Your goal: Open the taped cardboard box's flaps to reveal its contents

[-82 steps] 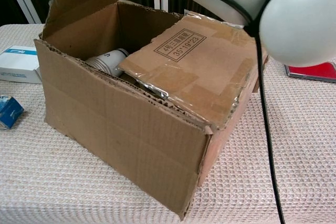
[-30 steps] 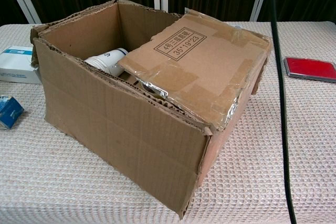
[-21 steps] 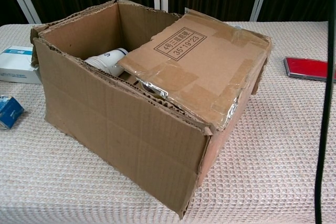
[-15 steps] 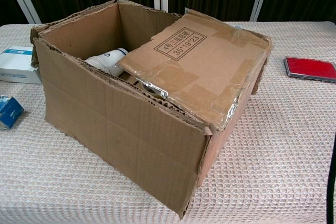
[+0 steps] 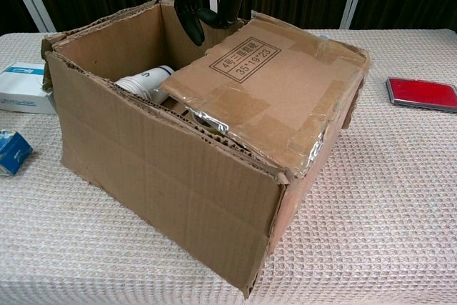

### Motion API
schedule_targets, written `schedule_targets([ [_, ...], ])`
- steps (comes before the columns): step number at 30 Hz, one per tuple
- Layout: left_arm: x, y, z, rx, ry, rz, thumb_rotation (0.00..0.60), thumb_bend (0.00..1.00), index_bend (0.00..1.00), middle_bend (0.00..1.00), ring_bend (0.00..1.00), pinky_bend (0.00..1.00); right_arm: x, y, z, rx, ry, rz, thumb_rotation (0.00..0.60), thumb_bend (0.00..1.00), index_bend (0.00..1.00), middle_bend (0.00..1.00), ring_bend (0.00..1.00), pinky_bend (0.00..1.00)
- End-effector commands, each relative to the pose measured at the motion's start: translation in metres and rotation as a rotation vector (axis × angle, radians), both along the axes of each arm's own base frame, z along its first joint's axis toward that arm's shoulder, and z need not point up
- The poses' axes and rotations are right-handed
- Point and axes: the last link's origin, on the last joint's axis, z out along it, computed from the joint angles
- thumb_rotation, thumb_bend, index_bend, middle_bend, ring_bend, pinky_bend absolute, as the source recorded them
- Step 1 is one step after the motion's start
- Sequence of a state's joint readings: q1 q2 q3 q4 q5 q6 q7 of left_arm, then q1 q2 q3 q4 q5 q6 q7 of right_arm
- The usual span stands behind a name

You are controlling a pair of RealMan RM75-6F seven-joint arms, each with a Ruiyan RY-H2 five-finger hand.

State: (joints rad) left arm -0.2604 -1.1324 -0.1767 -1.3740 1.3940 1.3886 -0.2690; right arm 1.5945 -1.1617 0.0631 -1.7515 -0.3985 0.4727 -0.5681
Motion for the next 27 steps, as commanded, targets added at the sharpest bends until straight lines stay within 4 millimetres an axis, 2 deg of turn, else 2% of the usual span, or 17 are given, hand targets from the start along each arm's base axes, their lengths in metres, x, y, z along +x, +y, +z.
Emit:
schedule_targets([
  [1,0.0,0.0,-0.001,-0.004,0.001,0.0,0.0,0.0,0.04,0.13,0.08,0.17,-0.002,0.004,0.002,0.012,0.013,0.006,0.6,0.76,0.51,0.41,0.0,0.0],
  [9,0.002,-0.001,-0.003,-0.006,0.003,-0.002,0.0,0.0,0.04,0.13,0.08,0.17,-0.002,0.015,0.016,0.027,-0.024,0.0,0.6,0.78,0.59,0.46,0.01,0.0],
  [17,0.003,0.0,-0.007,-0.015,0.003,0.0,0.0,0.0,0.04,0.13,0.08,0.17,-0.009,0.037,0.054,0.014,-0.098,0.017,0.6,0.77,0.61,0.49,0.04,0.0],
  [27,0.015,0.005,-0.015,-0.034,0.016,-0.023,0.0,0.0,0.04,0.13,0.08,0.17,-0.025,0.062,0.099,-0.018,-0.181,0.031,0.6,0.77,0.6,0.5,0.04,0.0],
])
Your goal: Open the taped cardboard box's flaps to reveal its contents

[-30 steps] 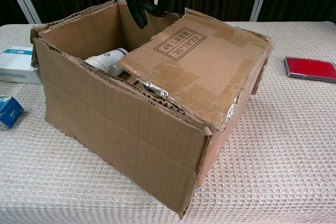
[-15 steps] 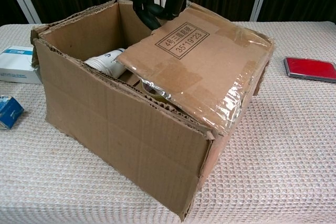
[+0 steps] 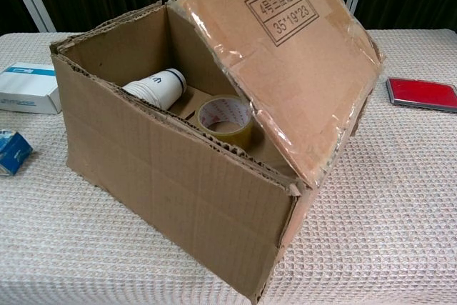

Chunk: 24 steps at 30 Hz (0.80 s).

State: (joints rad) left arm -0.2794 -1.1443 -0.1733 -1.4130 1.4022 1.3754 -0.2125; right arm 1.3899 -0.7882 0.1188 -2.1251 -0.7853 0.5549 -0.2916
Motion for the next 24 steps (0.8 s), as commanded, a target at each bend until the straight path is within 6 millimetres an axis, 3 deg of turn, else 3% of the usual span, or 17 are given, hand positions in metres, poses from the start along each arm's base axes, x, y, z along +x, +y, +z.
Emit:
schedule_targets([
  [1,0.004,0.001,-0.002,-0.007,0.006,-0.007,0.0,0.0,0.04,0.13,0.08,0.17,-0.007,0.011,0.017,-0.014,-0.038,0.0,0.6,0.77,0.6,0.5,0.04,0.0],
  [9,0.011,0.001,-0.005,-0.012,0.018,-0.012,0.0,0.0,0.03,0.13,0.08,0.17,-0.033,0.038,0.05,-0.069,-0.044,0.012,0.6,0.77,0.6,0.52,0.06,0.0],
  [24,0.016,0.0,-0.012,-0.032,0.035,-0.013,0.0,0.0,0.03,0.13,0.08,0.17,-0.076,0.079,0.081,-0.113,-0.092,0.044,0.6,0.77,0.57,0.51,0.06,0.0],
])
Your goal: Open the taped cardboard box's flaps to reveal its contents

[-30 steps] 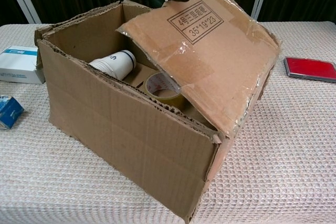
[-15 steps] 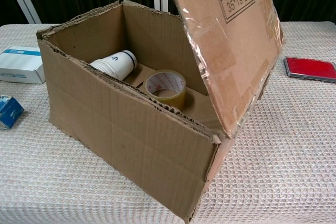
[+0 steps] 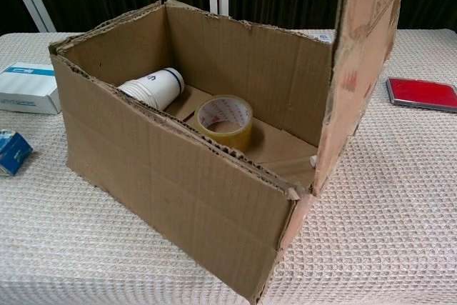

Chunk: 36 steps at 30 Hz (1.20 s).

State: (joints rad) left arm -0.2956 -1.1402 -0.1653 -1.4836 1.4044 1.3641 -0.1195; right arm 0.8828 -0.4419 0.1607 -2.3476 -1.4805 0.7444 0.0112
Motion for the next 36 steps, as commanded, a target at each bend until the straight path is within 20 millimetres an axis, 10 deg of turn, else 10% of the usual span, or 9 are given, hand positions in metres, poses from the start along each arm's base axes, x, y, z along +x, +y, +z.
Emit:
schedule_targets([
  [1,0.001,0.0,0.0,-0.003,0.002,0.0,0.0,0.0,0.03,0.13,0.08,0.17,-0.015,0.015,0.013,-0.017,-0.035,-0.007,0.6,0.77,0.57,0.51,0.06,0.0],
  [23,0.006,-0.008,-0.008,-0.018,0.008,-0.02,0.0,0.0,0.03,0.13,0.08,0.17,-0.069,0.051,0.06,-0.131,-0.113,-0.079,0.6,0.75,0.34,0.45,0.07,0.0],
  [29,0.007,-0.018,-0.008,-0.002,0.045,-0.05,0.0,0.0,0.03,0.13,0.08,0.17,-0.14,0.058,0.054,-0.531,0.075,-0.139,0.6,0.46,0.0,0.01,0.0,0.0],
  [36,-0.002,-0.033,-0.014,0.019,0.122,-0.05,0.0,0.0,0.03,0.13,0.08,0.17,-0.231,0.073,0.031,-0.806,-0.03,-0.266,0.6,0.44,0.0,0.0,0.0,0.0],
])
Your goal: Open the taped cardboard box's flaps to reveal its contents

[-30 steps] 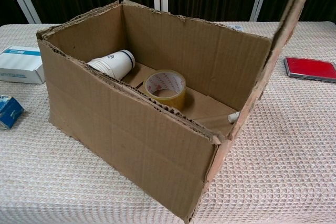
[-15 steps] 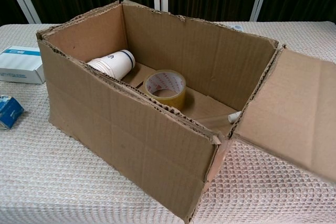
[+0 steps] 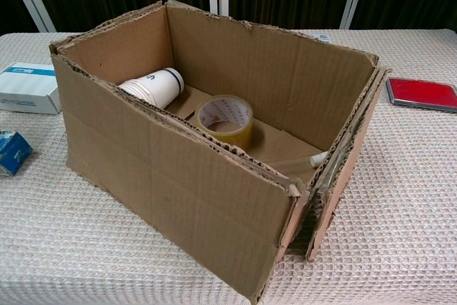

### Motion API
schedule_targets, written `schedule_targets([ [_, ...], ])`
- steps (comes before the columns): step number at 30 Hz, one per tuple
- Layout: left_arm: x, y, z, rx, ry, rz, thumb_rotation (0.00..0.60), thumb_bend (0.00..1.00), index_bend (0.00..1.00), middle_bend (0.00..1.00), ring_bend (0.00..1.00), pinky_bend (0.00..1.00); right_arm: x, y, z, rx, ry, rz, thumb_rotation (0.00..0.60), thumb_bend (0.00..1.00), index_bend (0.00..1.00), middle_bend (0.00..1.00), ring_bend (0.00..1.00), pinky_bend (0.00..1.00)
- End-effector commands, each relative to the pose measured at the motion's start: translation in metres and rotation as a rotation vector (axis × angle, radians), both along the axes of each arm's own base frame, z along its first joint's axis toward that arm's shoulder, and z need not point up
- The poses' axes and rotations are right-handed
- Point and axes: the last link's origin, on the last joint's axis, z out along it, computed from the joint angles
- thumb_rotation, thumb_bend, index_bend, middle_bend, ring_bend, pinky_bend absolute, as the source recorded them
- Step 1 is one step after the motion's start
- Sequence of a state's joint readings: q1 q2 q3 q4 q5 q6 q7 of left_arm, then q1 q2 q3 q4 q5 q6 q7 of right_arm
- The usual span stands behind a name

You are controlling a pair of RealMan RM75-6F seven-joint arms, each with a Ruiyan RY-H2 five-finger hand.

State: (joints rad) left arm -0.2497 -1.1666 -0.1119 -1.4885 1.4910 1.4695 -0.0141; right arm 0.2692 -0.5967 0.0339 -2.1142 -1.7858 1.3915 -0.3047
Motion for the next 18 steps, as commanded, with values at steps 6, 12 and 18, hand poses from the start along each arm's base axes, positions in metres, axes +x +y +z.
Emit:
schedule_targets([
  [6,-0.011,-0.018,-0.008,0.031,0.081,-0.008,0.0,0.0,0.03,0.13,0.07,0.17,-0.149,0.02,-0.028,-0.348,-0.177,-0.211,0.6,0.46,0.0,0.0,0.0,0.0],
  [12,-0.021,-0.029,-0.015,0.019,0.11,0.0,0.0,0.0,0.03,0.12,0.07,0.17,-0.183,0.016,-0.053,-0.314,-0.202,-0.332,0.6,0.48,0.0,0.0,0.0,0.0],
  [18,-0.03,-0.033,-0.016,0.028,0.084,0.003,0.0,0.0,0.03,0.12,0.07,0.17,-0.196,0.015,-0.069,-0.303,-0.252,-0.377,0.6,0.48,0.0,0.0,0.0,0.0],
])
